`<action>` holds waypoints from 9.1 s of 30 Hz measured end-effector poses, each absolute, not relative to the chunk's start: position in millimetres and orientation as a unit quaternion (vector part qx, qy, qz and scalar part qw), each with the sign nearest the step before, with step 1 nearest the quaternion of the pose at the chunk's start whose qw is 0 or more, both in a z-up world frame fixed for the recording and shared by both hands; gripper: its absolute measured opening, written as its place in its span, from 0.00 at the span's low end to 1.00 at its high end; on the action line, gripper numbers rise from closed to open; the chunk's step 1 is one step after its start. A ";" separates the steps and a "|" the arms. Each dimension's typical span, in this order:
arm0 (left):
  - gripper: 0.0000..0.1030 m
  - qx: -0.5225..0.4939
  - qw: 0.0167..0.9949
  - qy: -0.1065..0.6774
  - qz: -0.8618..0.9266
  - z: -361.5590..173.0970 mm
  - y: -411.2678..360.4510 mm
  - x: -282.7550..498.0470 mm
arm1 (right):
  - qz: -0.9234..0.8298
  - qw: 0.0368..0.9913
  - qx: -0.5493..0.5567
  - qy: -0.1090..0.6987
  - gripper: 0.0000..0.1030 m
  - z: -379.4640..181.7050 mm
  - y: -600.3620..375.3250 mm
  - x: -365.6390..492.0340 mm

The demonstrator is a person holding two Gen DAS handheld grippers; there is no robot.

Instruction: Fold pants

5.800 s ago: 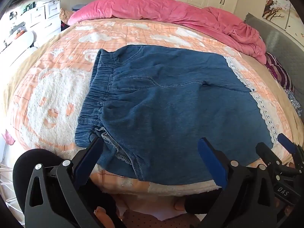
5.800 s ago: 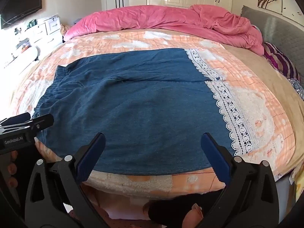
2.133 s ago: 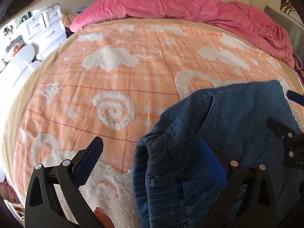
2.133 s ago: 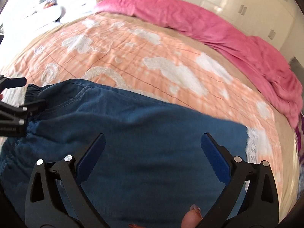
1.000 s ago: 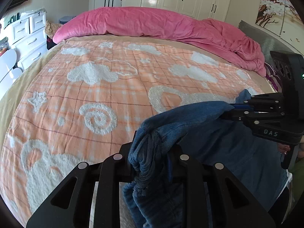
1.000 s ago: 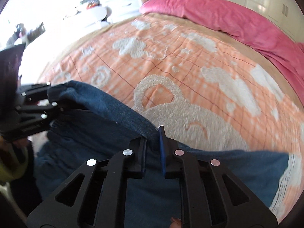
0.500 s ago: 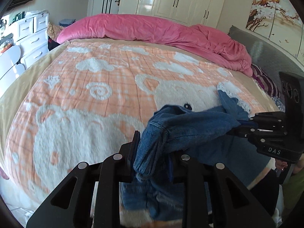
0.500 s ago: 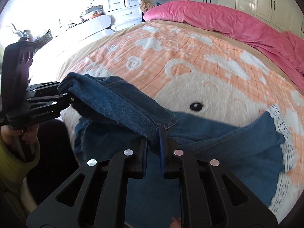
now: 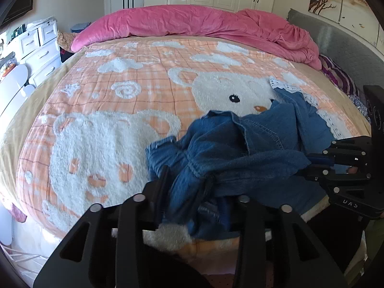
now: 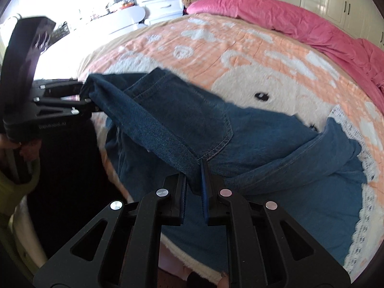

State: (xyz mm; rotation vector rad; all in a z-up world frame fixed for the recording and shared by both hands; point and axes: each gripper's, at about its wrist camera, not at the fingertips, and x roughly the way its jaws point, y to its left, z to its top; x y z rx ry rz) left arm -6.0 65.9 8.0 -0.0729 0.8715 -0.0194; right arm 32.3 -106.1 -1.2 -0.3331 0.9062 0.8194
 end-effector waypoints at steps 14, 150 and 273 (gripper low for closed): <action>0.49 -0.064 0.917 0.393 0.012 46.8 86.0 -48.2 | 0.390 0.793 -0.148 0.444 0.08 -32.3 -108.4 10.7; 0.55 0.007 0.855 0.433 -0.286 -10.0 -50.0 -0.7 | 0.184 0.880 0.059 0.434 0.32 -22.4 -321.7 31.8; 0.69 -0.047 0.892 0.434 -0.116 -29.8 -37.3 17.4 | 0.108 0.870 0.207 0.435 0.40 -53.8 -439.3 58.6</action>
